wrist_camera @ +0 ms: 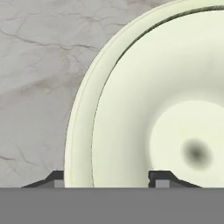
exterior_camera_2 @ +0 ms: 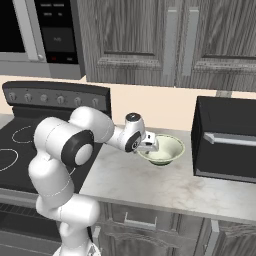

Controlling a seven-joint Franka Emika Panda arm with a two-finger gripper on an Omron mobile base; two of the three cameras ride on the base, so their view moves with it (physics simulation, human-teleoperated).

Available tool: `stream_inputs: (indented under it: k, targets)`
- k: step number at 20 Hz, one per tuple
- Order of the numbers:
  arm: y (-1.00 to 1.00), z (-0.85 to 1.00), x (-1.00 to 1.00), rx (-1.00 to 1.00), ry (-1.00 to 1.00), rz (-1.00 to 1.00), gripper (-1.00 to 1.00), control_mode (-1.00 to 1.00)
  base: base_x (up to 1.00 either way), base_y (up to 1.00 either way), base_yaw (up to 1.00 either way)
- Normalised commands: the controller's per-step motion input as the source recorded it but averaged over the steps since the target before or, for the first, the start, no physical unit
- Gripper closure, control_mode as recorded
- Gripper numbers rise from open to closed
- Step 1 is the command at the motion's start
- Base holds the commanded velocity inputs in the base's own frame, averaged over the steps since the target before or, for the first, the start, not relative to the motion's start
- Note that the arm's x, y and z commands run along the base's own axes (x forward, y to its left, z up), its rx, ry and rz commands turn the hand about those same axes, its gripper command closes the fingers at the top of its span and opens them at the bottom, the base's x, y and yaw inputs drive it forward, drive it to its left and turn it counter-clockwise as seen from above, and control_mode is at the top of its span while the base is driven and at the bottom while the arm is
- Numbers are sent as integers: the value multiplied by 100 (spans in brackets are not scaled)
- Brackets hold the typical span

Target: Pick the cup and bowl from the counter and place them on the counter next to the sink.

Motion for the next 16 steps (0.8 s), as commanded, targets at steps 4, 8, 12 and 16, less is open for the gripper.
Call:
stream_inputs:
  k: [4,8,12,16]
  targets:
    - [0,0,0,0,0,0,100,-100,0,0,0]
    - [0,0,0,0,0,0,100,-100,0,0,0]
    - [0,0,0,0,0,0,100,-100,0,0,0]
    - [0,3,-3,0,-2,0,100,-100,0,0,0]
